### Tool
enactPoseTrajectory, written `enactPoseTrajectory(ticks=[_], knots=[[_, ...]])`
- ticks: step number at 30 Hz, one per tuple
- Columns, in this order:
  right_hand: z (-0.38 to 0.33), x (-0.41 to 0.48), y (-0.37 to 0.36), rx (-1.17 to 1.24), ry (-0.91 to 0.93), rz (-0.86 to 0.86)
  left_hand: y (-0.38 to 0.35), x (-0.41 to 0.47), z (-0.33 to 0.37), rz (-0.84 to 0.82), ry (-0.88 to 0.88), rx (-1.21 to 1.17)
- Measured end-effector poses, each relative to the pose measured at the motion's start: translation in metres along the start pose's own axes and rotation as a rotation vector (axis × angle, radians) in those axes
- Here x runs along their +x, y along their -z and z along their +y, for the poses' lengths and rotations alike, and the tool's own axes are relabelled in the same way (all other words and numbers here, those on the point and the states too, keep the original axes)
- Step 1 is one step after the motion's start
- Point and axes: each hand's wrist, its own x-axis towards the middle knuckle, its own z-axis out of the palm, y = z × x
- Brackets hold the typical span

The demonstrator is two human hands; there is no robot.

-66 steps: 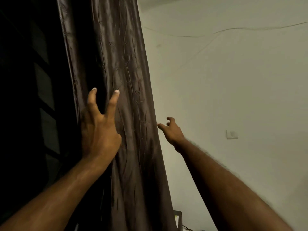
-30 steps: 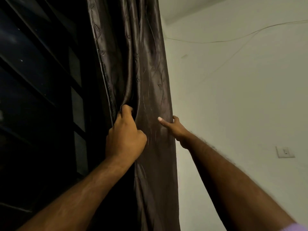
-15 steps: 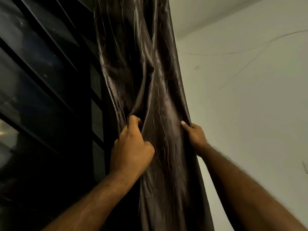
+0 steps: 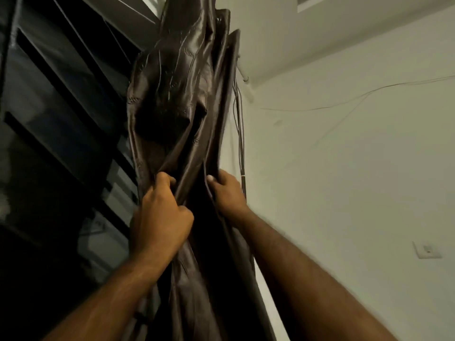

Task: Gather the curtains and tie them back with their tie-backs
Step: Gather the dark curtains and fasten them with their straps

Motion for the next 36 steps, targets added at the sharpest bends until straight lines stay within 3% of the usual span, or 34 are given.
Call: enactPoseTrajectory(ticks=[4,7,9,12,15,19,23,28,36], knots=[[-0.074,-0.042,-0.052,0.168,0.046,-0.06,0.067,-0.01,-0.008,0.066,-0.012,-0.018],[-0.093,-0.062,-0.041,0.212,0.005,-0.016,0.09,-0.025,-0.003,0.031,-0.037,0.034],[-0.094,-0.064,-0.018,0.241,-0.069,-0.007,0.088,-0.034,0.005,-0.041,-0.071,0.07],[-0.103,-0.066,0.011,0.194,-0.136,-0.124,0.078,-0.039,0.019,-0.176,-0.095,0.054],[-0.104,-0.06,0.024,0.033,-0.094,-0.153,0.065,-0.038,0.027,-0.265,-0.06,-0.022],[-0.094,-0.053,0.046,0.127,-0.084,-0.135,0.048,-0.033,0.026,-0.321,-0.028,-0.137],[-0.08,-0.051,0.057,0.265,-0.098,-0.129,0.039,-0.027,0.025,-0.254,-0.021,-0.193],[-0.069,-0.05,0.063,0.357,-0.182,-0.081,0.033,-0.029,0.029,-0.173,0.126,-0.22],[-0.057,-0.047,0.067,0.117,-0.16,0.112,0.034,-0.031,0.029,-0.103,0.149,-0.118]])
